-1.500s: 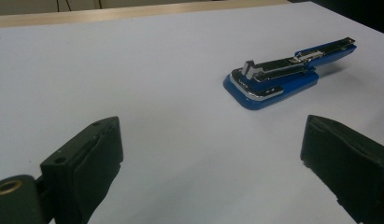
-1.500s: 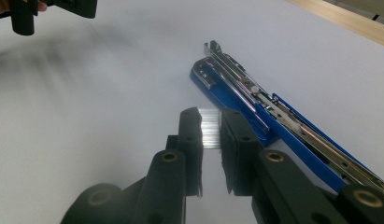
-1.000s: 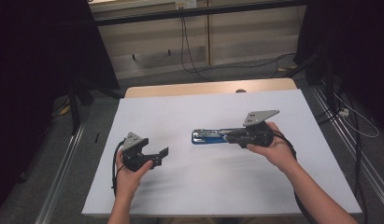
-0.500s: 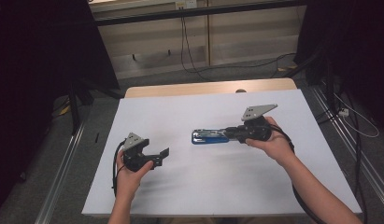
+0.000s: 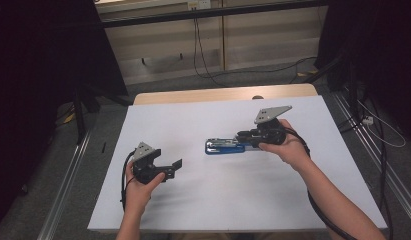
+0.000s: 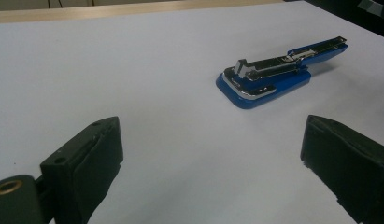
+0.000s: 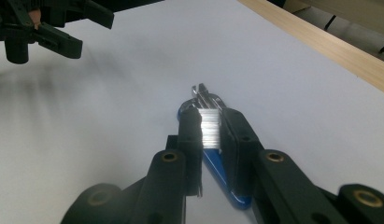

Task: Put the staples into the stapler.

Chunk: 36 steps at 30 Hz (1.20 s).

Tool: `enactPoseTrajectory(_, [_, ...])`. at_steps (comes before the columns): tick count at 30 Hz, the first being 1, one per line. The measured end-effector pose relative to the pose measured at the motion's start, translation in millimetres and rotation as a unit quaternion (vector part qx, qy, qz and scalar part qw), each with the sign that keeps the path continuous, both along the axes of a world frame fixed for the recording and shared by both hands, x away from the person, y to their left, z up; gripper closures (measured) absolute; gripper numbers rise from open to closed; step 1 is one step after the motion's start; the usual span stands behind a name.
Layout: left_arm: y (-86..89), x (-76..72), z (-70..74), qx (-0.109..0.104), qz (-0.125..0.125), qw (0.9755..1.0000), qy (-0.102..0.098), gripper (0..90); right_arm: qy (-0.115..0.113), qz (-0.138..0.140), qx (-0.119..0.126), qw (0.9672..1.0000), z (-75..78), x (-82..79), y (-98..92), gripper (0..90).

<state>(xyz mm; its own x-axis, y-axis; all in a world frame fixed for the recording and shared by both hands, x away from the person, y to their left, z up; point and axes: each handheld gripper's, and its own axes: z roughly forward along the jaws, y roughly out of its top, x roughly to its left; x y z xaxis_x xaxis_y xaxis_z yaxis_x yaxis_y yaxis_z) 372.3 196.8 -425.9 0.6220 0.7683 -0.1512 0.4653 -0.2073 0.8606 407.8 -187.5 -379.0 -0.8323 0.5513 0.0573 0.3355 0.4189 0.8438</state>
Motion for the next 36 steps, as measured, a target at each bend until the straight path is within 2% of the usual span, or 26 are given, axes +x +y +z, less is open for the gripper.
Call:
enactPoseTrajectory(16, [1.3, -0.5, 0.6, 0.004, 0.001, 1.0, 0.001, 6.0, -0.005, 0.014, 0.0, 0.9999, 1.3, 14.4, 11.0, 79.3])
enactPoseTrajectory(22, [0.2, -1.0, 0.2, 0.012, 0.0, 0.9999, -0.002, 6.1, -0.009, 0.021, -0.008, 0.9997, 4.5, 18.5, 13.3, 79.3])
enactPoseTrajectory(36, [0.3, 0.1, -0.3, 0.006, -0.001, 1.0, 0.001, 6.0, -0.009, 0.034, -0.01, 0.9993, 6.5, 28.7, 21.6, 79.3])
